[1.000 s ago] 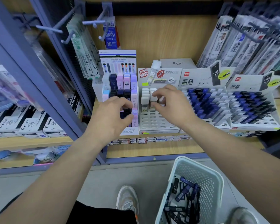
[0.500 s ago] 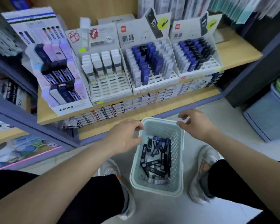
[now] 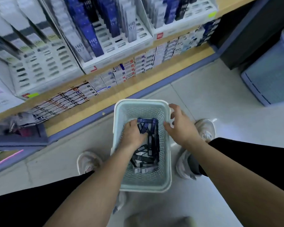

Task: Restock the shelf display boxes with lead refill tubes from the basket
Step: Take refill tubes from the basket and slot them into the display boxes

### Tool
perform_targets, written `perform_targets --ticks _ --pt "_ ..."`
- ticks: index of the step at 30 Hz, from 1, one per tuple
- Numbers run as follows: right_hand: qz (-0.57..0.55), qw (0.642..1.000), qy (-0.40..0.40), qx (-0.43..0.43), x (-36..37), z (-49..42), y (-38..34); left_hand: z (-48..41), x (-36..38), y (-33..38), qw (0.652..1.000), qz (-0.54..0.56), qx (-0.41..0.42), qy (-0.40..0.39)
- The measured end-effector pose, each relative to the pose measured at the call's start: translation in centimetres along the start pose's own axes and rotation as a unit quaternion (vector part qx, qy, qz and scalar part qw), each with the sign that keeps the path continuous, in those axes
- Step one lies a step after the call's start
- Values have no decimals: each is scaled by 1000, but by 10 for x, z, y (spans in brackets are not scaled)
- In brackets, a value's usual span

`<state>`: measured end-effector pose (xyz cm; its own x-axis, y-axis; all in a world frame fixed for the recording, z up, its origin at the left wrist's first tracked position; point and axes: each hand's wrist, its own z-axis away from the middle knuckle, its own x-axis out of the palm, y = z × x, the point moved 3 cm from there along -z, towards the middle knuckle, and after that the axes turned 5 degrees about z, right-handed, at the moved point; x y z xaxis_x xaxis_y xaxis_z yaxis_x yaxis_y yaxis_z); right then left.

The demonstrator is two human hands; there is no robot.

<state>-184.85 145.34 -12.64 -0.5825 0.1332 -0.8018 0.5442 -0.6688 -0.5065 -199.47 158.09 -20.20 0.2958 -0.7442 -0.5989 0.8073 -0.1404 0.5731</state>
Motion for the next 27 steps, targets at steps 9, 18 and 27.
perform_targets --ticks 9,18,27 --pt "-39 999 -5 18 18 -7 19 -28 41 -28 995 -42 4 94" --pt "-35 999 -15 25 20 -7 18 -42 45 -31 987 108 -108 41" --pt "-36 999 -13 28 21 -5 18 -42 55 -25 992 86 -93 17"
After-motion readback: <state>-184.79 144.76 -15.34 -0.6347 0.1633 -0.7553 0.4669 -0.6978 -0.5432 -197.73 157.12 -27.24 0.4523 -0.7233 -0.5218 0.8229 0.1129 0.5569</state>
